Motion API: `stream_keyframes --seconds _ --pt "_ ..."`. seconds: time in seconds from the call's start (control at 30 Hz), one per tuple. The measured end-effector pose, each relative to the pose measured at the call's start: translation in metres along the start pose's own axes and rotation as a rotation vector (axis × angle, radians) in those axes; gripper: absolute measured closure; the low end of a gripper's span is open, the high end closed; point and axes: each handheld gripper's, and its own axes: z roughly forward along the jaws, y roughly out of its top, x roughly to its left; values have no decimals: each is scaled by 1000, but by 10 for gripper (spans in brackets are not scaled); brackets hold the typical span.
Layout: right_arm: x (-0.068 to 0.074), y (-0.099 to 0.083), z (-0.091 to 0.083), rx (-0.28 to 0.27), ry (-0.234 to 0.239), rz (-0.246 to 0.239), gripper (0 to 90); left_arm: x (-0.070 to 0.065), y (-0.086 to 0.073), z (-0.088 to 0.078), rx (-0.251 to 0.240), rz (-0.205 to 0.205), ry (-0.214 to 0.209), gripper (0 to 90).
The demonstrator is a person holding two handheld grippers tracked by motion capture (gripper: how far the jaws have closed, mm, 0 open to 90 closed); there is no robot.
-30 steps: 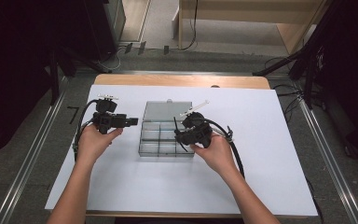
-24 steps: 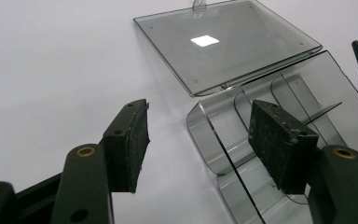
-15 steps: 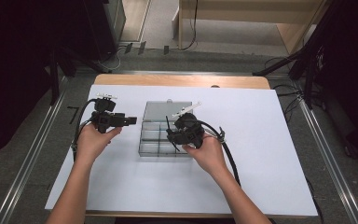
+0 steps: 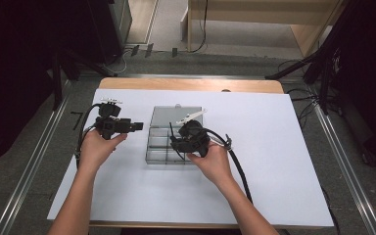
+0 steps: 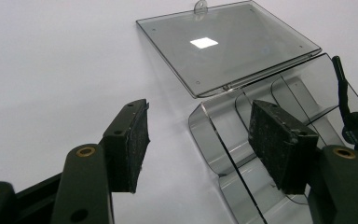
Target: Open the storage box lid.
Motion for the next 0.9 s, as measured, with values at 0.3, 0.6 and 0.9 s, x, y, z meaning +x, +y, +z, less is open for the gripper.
stream_keyframes --seconds 0.3,0.6,0.9 --pt "6 0 6 -9 7 -12 772 1 0 -1 -4 -2 3 390" --pt "12 -1 11 -30 15 -6 772 0 0 -1 2 12 26 390" --pt "18 -2 20 -31 4 -26 772 0 0 -2 -3 11 26 390"
